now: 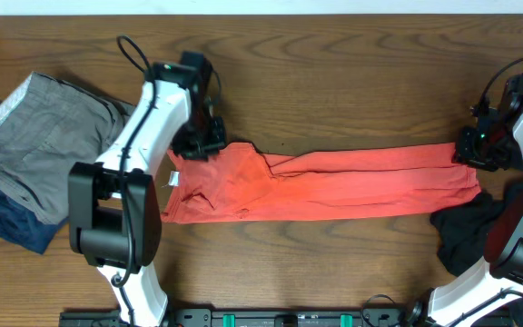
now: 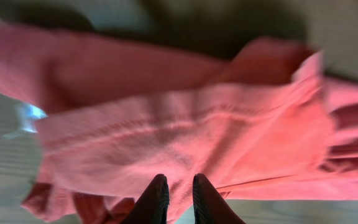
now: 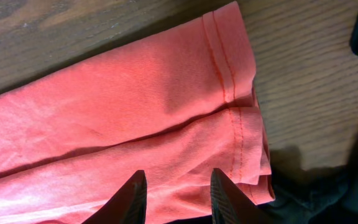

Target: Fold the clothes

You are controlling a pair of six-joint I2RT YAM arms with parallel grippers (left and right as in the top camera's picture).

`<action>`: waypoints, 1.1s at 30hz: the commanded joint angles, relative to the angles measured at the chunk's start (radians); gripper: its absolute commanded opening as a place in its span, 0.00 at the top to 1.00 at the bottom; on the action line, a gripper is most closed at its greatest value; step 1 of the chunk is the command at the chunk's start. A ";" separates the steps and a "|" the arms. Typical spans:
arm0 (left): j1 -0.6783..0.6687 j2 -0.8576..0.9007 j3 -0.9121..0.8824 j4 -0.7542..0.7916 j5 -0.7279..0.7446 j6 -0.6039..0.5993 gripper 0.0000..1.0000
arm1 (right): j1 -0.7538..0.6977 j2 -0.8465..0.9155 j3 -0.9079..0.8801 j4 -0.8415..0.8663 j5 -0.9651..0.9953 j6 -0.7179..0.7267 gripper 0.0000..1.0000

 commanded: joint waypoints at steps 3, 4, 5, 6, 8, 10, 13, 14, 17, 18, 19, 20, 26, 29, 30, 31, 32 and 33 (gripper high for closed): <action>-0.005 0.011 -0.179 0.072 -0.018 -0.081 0.83 | -0.015 -0.024 -0.001 -0.002 0.002 -0.013 0.66; -0.005 0.011 -0.216 0.099 -0.022 -0.099 0.83 | -0.015 -0.024 -0.001 -0.002 0.002 -0.013 0.66; -0.005 0.011 -0.249 0.127 -0.021 -0.117 0.83 | -0.015 -0.024 -0.001 -0.002 0.002 -0.013 0.66; -0.005 0.011 -0.286 0.164 -0.021 -0.137 0.83 | -0.015 -0.024 -0.001 -0.002 0.002 -0.013 0.66; -0.005 0.011 -0.343 0.225 -0.022 -0.151 0.83 | -0.015 -0.024 -0.001 -0.002 0.002 -0.013 0.66; -0.004 0.011 -0.387 0.272 -0.024 -0.152 0.83 | -0.015 -0.024 -0.001 -0.002 0.003 -0.010 0.66; -0.004 0.008 -0.395 0.275 -0.034 -0.153 0.83 | -0.015 -0.024 -0.001 -0.003 0.002 -0.009 0.66; -0.004 0.002 -0.390 0.269 -0.036 -0.153 0.83 | -0.015 -0.024 -0.001 -0.002 0.003 -0.005 0.66; -0.003 -0.042 -0.347 0.236 -0.039 -0.150 0.83 | -0.015 -0.024 -0.001 0.000 0.003 -0.002 0.66; -0.003 -0.065 -0.334 0.234 -0.039 -0.150 0.83 | -0.015 -0.024 -0.001 0.001 0.002 -0.002 0.66; -0.004 -0.097 -0.318 0.235 -0.039 -0.150 0.83 | -0.015 -0.024 -0.001 0.002 0.003 -0.002 0.66; -0.005 -0.124 -0.306 0.241 -0.039 -0.150 0.83 | -0.015 -0.024 -0.001 0.002 0.002 -0.002 0.66; -0.058 -0.251 -0.294 0.391 -0.039 -0.150 0.40 | -0.015 -0.024 -0.001 0.006 0.002 0.006 0.65; -0.111 -0.240 -0.294 0.459 -0.035 -0.150 0.37 | -0.015 -0.024 -0.001 0.009 0.002 0.006 0.64; -0.125 -0.233 -0.294 0.473 -0.035 -0.150 0.37 | -0.015 -0.024 -0.001 0.009 0.002 0.006 0.64; -0.143 -0.223 -0.294 0.493 -0.036 -0.151 0.37 | -0.015 -0.024 -0.001 0.008 0.002 0.006 0.64; -0.159 -0.213 -0.294 0.512 -0.036 -0.151 0.37 | -0.015 -0.024 -0.001 0.008 0.002 0.006 0.64; -0.175 -0.200 -0.294 0.532 -0.037 -0.155 0.37 | -0.015 -0.024 -0.001 0.008 0.002 0.006 0.64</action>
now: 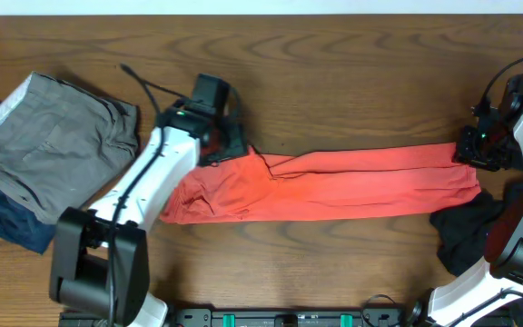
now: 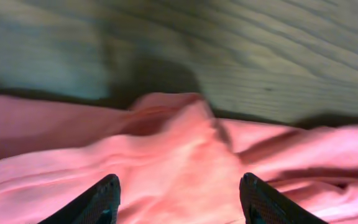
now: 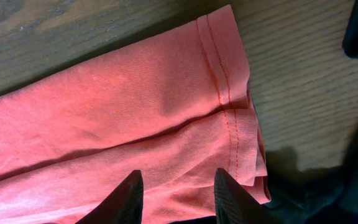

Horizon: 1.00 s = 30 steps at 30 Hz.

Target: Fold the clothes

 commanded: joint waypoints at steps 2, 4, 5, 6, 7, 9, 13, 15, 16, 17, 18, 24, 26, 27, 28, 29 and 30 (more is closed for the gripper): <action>-0.062 0.067 0.007 0.057 -0.014 -0.018 0.36 | -0.012 -0.024 -0.001 0.002 0.000 0.005 0.63; -0.079 0.101 0.007 0.094 -0.014 -0.032 0.35 | -0.011 -0.024 -0.001 0.002 0.000 0.005 0.63; -0.084 0.114 0.007 0.111 -0.014 -0.032 0.35 | -0.011 -0.024 -0.001 0.002 0.000 0.005 0.64; -0.089 0.129 0.007 0.128 -0.014 -0.032 0.35 | -0.011 -0.024 -0.001 0.003 0.000 0.005 0.63; -0.092 0.142 0.007 0.139 -0.014 -0.032 0.35 | -0.011 -0.024 -0.001 0.003 0.000 0.005 0.63; -0.093 0.164 0.007 0.148 -0.014 -0.032 0.35 | -0.011 -0.024 -0.001 0.003 0.000 0.005 0.63; -0.093 0.179 0.007 0.137 -0.014 -0.035 0.35 | -0.011 -0.024 -0.001 0.010 0.000 0.005 0.63; -0.092 0.179 0.007 0.135 -0.014 -0.035 0.38 | -0.011 -0.024 -0.001 0.013 0.000 0.005 0.63; -0.093 0.179 0.007 0.132 -0.014 -0.035 0.43 | -0.011 -0.024 -0.001 0.013 0.000 0.006 0.63; -0.093 0.179 0.007 0.127 -0.014 -0.035 0.49 | -0.011 -0.024 -0.001 0.014 0.000 0.013 0.63; -0.093 0.179 0.007 0.120 -0.013 -0.035 0.57 | -0.011 -0.024 -0.001 0.014 0.000 0.013 0.64; -0.093 0.179 0.007 0.094 -0.013 -0.035 0.85 | -0.011 -0.024 -0.001 0.013 0.000 0.013 0.63; -0.093 0.177 0.007 0.084 -0.011 -0.036 0.94 | -0.011 -0.024 -0.001 0.013 0.000 0.013 0.63; -0.093 0.174 0.007 0.078 0.000 -0.035 0.94 | -0.011 -0.024 -0.001 0.013 0.000 0.013 0.63; -0.093 0.166 0.008 0.071 0.023 -0.035 0.94 | -0.011 -0.024 -0.001 0.013 0.000 0.013 0.63; -0.093 0.154 0.008 0.063 0.059 -0.035 0.94 | -0.011 -0.024 -0.001 0.013 0.000 0.013 0.63; -0.093 0.139 0.009 0.055 0.100 -0.035 0.94 | -0.011 -0.024 -0.001 0.013 0.000 0.013 0.63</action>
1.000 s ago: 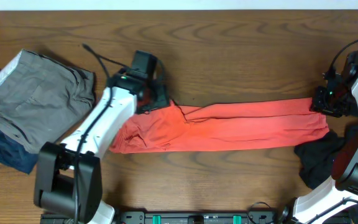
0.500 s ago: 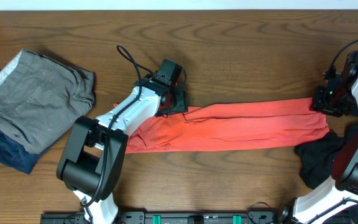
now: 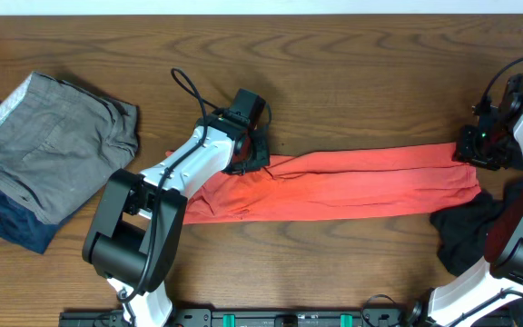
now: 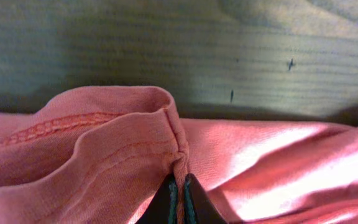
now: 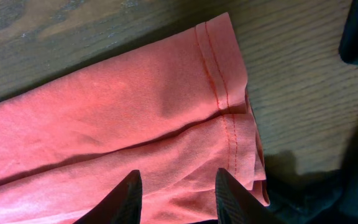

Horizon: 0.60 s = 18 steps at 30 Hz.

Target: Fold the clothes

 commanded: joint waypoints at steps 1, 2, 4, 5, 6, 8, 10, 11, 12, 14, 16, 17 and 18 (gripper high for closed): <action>-0.003 -0.053 0.009 -0.026 0.133 -0.002 0.94 | -0.011 -0.024 -0.001 0.001 0.000 0.009 0.63; -0.007 -0.072 0.009 -0.034 0.177 -0.002 0.94 | -0.011 -0.024 -0.001 0.001 0.000 0.009 0.63; -0.027 -0.115 0.009 -0.058 0.247 -0.002 0.94 | -0.011 -0.024 -0.001 0.001 0.000 0.009 0.64; -0.042 -0.133 0.009 -0.066 0.262 -0.002 0.94 | -0.011 -0.024 -0.001 0.002 0.000 0.009 0.63; -0.063 -0.150 0.009 -0.073 0.261 0.001 0.94 | -0.011 -0.024 -0.001 0.003 0.000 0.009 0.62; -0.106 -0.164 0.009 -0.073 0.256 0.031 0.94 | -0.011 -0.024 -0.001 0.005 0.000 0.009 0.62; -0.151 -0.162 0.005 -0.076 0.206 0.034 0.94 | -0.011 -0.024 -0.001 0.004 0.000 0.009 0.62; -0.167 -0.161 0.001 -0.076 0.181 0.033 0.94 | -0.011 -0.024 -0.001 0.002 0.000 0.009 0.62; -0.189 -0.159 -0.006 -0.076 0.146 0.031 0.94 | -0.011 -0.024 -0.001 0.000 0.000 0.009 0.62; -0.224 -0.153 -0.011 -0.076 0.092 0.024 0.94 | -0.011 -0.024 -0.001 -0.002 0.000 0.009 0.62; -0.251 -0.145 -0.011 -0.072 0.066 0.016 0.94 | -0.011 -0.024 -0.001 -0.002 0.000 0.009 0.62; -0.260 -0.142 -0.011 -0.071 0.055 0.016 0.93 | -0.011 -0.024 -0.001 -0.002 0.000 0.009 0.63; -0.267 -0.142 -0.011 -0.070 0.043 0.016 0.90 | -0.011 -0.024 -0.001 -0.003 0.000 0.010 0.63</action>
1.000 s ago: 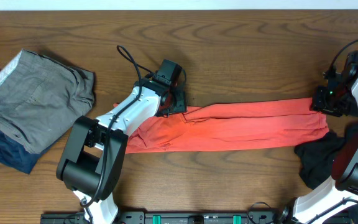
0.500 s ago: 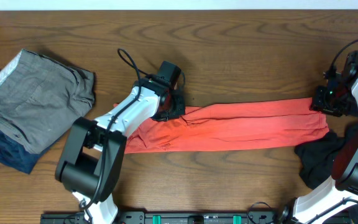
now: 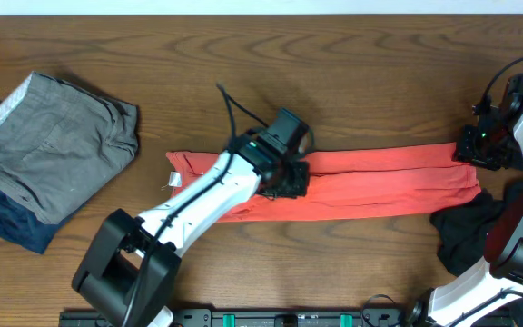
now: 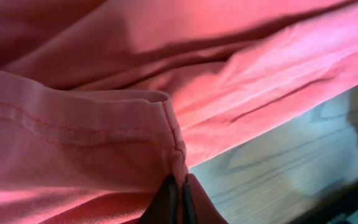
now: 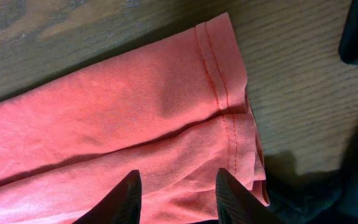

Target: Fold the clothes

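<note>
A long red garment (image 3: 370,182) lies stretched across the table from left to right. My left gripper (image 3: 291,178) is over its middle, shut on a stitched hem fold (image 4: 166,118) of the red cloth, with wood showing under the lifted edge. My right gripper (image 5: 178,193) stands open over the garment's right end, its fingers (image 5: 126,196) spread above the double-stitched hem (image 5: 219,74). In the overhead view that gripper (image 3: 472,150) sits at the cloth's far right end.
A folded grey garment (image 3: 48,145) rests on a dark blue one (image 3: 7,227) at the left. A black garment (image 3: 466,232) is heaped at the right, below the red cloth's end. The wooden table (image 3: 334,73) stretches behind.
My left gripper, still shut on the red hem, has moved right from the garment's upper left part to over its middle, carrying the cloth over itself. The right gripper has not moved.
My left gripper was shut at the red garment's left end, with the cloth spread wide there. Then it stood open above the upper edge. Then it was shut on the hem fold, and now holds it over the garment's middle. The right gripper stayed open throughout.
</note>
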You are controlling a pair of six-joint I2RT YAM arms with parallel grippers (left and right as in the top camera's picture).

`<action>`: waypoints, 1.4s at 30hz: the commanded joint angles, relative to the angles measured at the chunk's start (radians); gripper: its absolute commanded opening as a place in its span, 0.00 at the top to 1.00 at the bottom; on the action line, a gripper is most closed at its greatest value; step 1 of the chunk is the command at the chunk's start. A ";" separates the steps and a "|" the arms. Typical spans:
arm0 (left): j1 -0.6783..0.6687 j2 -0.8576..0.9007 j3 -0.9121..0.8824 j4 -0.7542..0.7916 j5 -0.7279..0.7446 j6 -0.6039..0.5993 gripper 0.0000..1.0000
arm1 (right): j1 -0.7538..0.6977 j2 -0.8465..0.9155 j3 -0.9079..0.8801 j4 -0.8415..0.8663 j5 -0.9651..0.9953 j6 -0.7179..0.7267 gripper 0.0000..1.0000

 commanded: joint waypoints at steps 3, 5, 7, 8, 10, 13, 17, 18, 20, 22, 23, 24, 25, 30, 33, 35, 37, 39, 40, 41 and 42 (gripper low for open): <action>-0.019 0.016 -0.010 0.005 -0.098 0.005 0.65 | -0.011 -0.024 -0.001 -0.006 0.000 0.010 0.62; -0.011 0.016 -0.010 0.016 -0.117 0.006 0.58 | -0.011 -0.024 -0.001 -0.008 0.000 0.018 0.62; 0.002 0.016 -0.009 0.031 -0.120 0.006 0.54 | -0.011 -0.024 -0.001 -0.012 0.000 0.018 0.62; 0.013 0.014 -0.007 0.029 -0.121 0.006 0.54 | -0.011 -0.024 -0.001 -0.014 0.000 0.018 0.62; 0.045 0.006 0.003 0.004 -0.121 0.006 0.54 | -0.011 -0.024 -0.001 -0.014 0.000 0.018 0.62; 0.121 -0.018 0.007 -0.046 -0.135 0.006 0.54 | -0.011 -0.024 -0.001 -0.014 0.000 0.018 0.62; 0.225 -0.024 0.002 -0.151 -0.198 -0.030 0.55 | -0.011 -0.024 -0.001 -0.022 0.000 0.020 0.63; 0.249 -0.023 -0.008 -0.169 -0.198 -0.032 0.55 | -0.011 -0.024 -0.001 -0.024 0.000 0.020 0.64; 0.284 -0.023 -0.031 -0.191 -0.198 -0.032 0.56 | -0.011 -0.024 -0.001 -0.029 0.000 0.021 0.64; 0.309 -0.022 -0.067 -0.186 -0.200 -0.039 0.56 | -0.013 -0.024 -0.001 -0.032 0.000 0.020 0.63; 0.318 -0.022 -0.087 -0.180 -0.209 -0.057 0.56 | -0.013 -0.024 -0.001 -0.036 0.000 0.019 0.62; 0.327 -0.022 -0.111 -0.175 -0.229 -0.087 0.56 | -0.013 -0.024 -0.001 -0.042 0.000 0.019 0.61; 0.334 -0.022 -0.134 -0.166 -0.248 -0.112 0.56 | -0.013 -0.024 -0.001 -0.046 0.000 0.016 0.60; 0.355 -0.022 -0.251 -0.043 -0.279 -0.151 0.56 | -0.013 -0.024 -0.001 -0.068 0.001 0.016 0.58; 0.359 -0.021 -0.303 0.029 -0.359 -0.151 0.55 | -0.012 -0.024 -0.001 -0.080 0.001 0.016 0.58; 0.371 -0.020 -0.318 0.056 -0.412 -0.152 0.55 | -0.012 -0.024 -0.001 -0.085 0.000 0.016 0.58; 0.389 -0.016 -0.318 0.078 -0.438 -0.152 0.55 | -0.012 -0.024 -0.001 -0.085 0.000 0.016 0.58; 0.416 -0.016 -0.318 0.106 -0.438 -0.152 0.55 | -0.012 -0.024 -0.001 -0.084 0.000 0.016 0.58; 0.433 -0.016 -0.318 0.122 -0.438 -0.152 0.55 | -0.012 -0.024 -0.001 -0.084 0.000 0.016 0.57; 0.450 -0.017 -0.318 0.135 -0.437 -0.155 0.55 | -0.012 -0.024 -0.001 -0.084 0.000 0.016 0.57; 0.466 -0.016 -0.318 0.147 -0.438 -0.163 0.55 | -0.012 -0.024 -0.001 -0.083 0.000 0.016 0.57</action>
